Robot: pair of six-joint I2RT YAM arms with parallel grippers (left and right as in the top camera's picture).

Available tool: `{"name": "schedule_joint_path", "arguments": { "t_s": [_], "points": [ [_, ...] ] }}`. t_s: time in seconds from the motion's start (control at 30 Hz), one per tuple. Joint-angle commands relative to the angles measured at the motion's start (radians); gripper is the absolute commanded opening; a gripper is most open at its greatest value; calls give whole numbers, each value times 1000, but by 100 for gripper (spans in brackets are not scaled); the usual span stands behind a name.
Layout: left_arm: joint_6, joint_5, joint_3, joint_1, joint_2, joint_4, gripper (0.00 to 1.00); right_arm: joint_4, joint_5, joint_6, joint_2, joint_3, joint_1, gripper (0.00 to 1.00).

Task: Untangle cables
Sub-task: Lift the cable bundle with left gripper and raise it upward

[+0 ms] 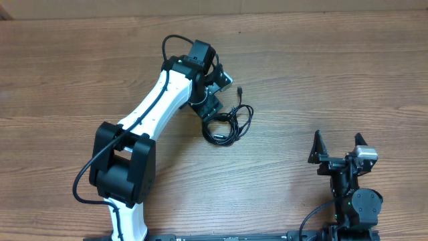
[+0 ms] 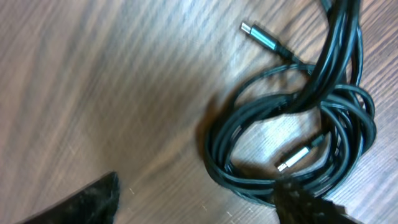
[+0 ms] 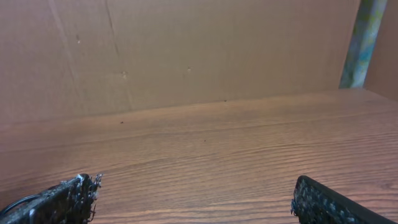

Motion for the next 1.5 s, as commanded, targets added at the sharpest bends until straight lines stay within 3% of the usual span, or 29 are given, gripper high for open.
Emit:
{"name": "schedule_joint_path", "arguments": {
  "t_s": [0.0,0.03,0.17,0.37,0.5,0.67,0.93,1.0,1.13,1.23,1.37,1.47],
  "points": [
    [-119,-11,13,0,-5,-52,81,7,-2,-5,-10,-11,-1,100],
    [-150,-6,13,0,-5,-69,81,7,-2,-5,-10,-11,-1,100],
    [-301,45,9,0,-5,-118,58,7,-2,-5,-10,-11,-1,100],
    [-588,79,-53,-2,-5,-48,59,7,-2,-5,-10,-11,-1,100],
    [-795,24,-142,-2,-5,15,59,7,-2,-5,-10,-11,-1,100],
    [-895,8,-216,-3,-5,72,49,7,-2,-5,-10,-11,-1,100],
    [-933,8,-326,-25,-5,216,42,7,-2,-5,-10,-11,-1,100],
    [-933,8,-356,-30,-5,267,33,7,-2,-5,-10,-11,-1,100],
    [-892,6,-371,-31,-5,295,4,7,-2,-5,-10,-11,-1,100],
    [-805,1,-356,-11,-11,277,4,7,-2,-5,-10,-11,-1,100],
    [-807,-95,-255,60,-84,150,4,7,-2,-5,-10,-11,-1,100],
    [-694,-92,-158,106,-172,59,4,7,-2,-5,-10,-11,-1,100]
  ]
}}
